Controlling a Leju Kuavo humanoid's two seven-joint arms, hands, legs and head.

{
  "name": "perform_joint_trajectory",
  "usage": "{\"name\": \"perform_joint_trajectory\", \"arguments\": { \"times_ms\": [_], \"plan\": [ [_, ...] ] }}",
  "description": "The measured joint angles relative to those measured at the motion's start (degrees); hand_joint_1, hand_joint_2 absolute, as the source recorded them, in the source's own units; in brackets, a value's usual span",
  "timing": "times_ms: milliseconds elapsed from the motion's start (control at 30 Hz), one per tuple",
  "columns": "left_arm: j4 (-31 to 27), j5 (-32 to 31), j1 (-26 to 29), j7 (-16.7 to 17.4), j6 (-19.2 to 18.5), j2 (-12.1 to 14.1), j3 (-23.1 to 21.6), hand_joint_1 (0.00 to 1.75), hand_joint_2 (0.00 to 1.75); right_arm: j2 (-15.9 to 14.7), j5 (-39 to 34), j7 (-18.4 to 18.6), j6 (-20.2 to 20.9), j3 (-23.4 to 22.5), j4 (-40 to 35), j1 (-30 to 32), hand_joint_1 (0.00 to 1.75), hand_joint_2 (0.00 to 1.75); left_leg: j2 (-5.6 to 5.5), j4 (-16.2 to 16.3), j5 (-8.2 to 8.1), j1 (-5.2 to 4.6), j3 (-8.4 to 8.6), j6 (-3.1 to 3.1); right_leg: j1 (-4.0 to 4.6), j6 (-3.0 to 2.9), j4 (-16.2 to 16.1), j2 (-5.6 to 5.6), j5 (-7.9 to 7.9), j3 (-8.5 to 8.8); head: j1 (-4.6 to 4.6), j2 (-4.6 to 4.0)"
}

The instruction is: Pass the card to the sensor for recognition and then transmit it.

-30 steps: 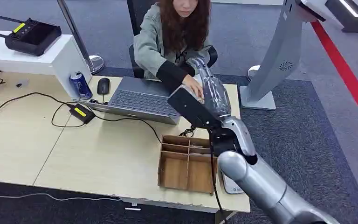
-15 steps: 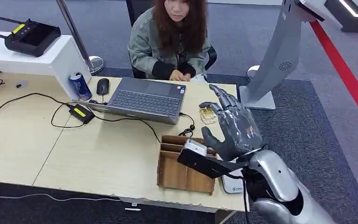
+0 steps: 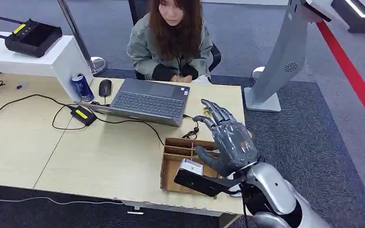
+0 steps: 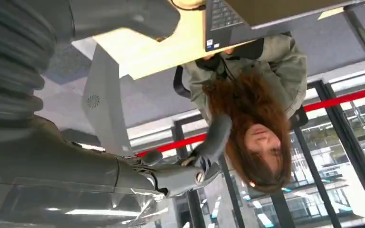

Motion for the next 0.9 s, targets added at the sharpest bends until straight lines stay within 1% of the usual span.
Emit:
{"name": "perform_joint_trajectory", "arguments": {
  "times_ms": [33,100,133,233,300,333,433,600,700,800,833,867,900],
  "plan": [
    [0.0,-0.04,-0.01,0.0,0.04,0.0,0.0,0.0,0.0,0.11,-0.28,-0.2,-0.52,0.11,0.55,0.0,0.4,1.75,0.0,0.0,0.0,0.0,0.0,0.0,0.0,0.0,0.0,0.0,0.0,0.0,0.0,0.0],
    [0.0,-0.09,-0.01,0.0,0.07,0.0,0.02,0.0,0.0,0.5,-0.81,-0.57,-1.55,0.24,1.66,0.0,0.47,1.75,0.0,0.0,0.0,0.0,-0.01,0.0,0.0,0.0,0.0,0.0,0.0,0.0,0.0,0.0],
    [0.0,-0.13,-0.02,-0.02,0.11,0.0,0.0,0.0,0.0,0.68,-1.11,-0.72,-1.97,0.26,2.08,0.01,0.47,1.75,-0.01,0.0,0.0,0.0,-0.02,0.0,0.0,0.0,0.0,0.0,0.0,0.0,0.0,0.0],
    [0.0,-0.17,-0.03,-0.02,0.22,0.0,0.0,0.0,0.0,1.24,-1.64,-1.09,-2.9,0.37,3.51,0.0,0.66,1.75,-0.01,0.0,0.0,0.0,-0.02,0.0,0.0,0.0,0.0,-0.01,0.0,-0.01,0.0,0.0],
    [0.0,-0.24,-0.04,-0.02,0.24,0.0,0.02,0.0,0.0,1.68,-1.94,-1.2,-3.43,0.46,4.48,0.0,0.84,1.75,0.0,0.0,0.0,0.0,-0.02,0.0,0.0,0.0,0.0,-0.01,0.0,-0.01,0.0,0.0],
    [0.0,-0.26,-0.05,-0.02,0.24,0.0,0.02,0.0,0.0,1.9,-2.14,-1.25,-3.69,0.57,5.01,0.0,0.84,1.75,-0.01,0.0,0.0,0.0,-0.01,0.0,0.0,0.0,0.0,0.0,0.0,-0.01,0.02,0.0],
    [0.0,-0.35,-0.06,-0.02,0.24,0.0,0.02,0.0,0.0,2.6,-2.49,-1.51,-4.61,0.83,6.73,-0.03,0.99,1.75,0.0,0.0,0.0,0.0,-0.01,0.0,0.0,0.0,0.0,-0.01,0.0,-0.01,0.0,0.0],
    [0.0,-0.39,-0.09,-0.02,0.33,0.0,0.02,0.0,0.0,3.45,-2.47,-1.7,-5.75,1.22,9.0,-0.03,1.08,1.75,-0.01,0.0,0.0,0.0,-0.01,0.0,0.0,0.0,0.0,-0.01,0.0,-0.01,0.0,0.0],
    [0.0,-0.39,-0.1,-0.02,0.39,0.0,0.0,0.0,0.0,3.82,-2.47,-1.79,-6.16,1.35,10.27,-0.02,1.06,1.75,-0.01,0.0,0.0,0.0,-0.02,0.0,0.0,0.0,0.0,-0.01,0.0,-0.01,0.0,0.0],
    [0.0,-0.39,-0.1,-0.02,0.39,0.02,0.02,0.0,0.0,4.11,-2.47,-1.86,-6.34,1.57,11.23,-0.01,1.19,1.75,0.0,0.0,0.0,0.0,-0.01,0.0,0.0,0.0,0.0,-0.01,0.0,-0.01,0.02,0.0],
    [0.0,-0.39,-0.1,-0.02,0.39,0.02,0.02,0.0,0.0,4.15,-2.47,-1.86,-6.38,1.62,11.52,-0.01,1.2,1.75,0.0,0.0,0.0,0.0,-0.01,0.0,0.0,0.0,0.0,-0.01,0.0,-0.01,0.0,0.0],
    [0.0,-0.39,-0.1,-0.02,0.39,0.0,0.02,0.0,0.0,4.15,-2.47,-1.86,-6.45,1.62,11.76,-0.01,1.19,1.75,-0.01,0.0,0.0,0.0,-0.01,0.0,0.0,0.0,0.0,-0.01,0.0,-0.01,0.0,0.0],
    [0.0,-0.37,-0.1,-0.02,0.37,0.02,0.02,0.0,0.0,4.15,-2.49,-1.86,-6.51,1.62,12.0,0.01,1.22,1.75,-0.01,0.0,0.0,0.0,-0.01,0.0,0.0,0.0,0.0,-0.01,0.0,-0.02,0.02,0.0]
  ]
}}
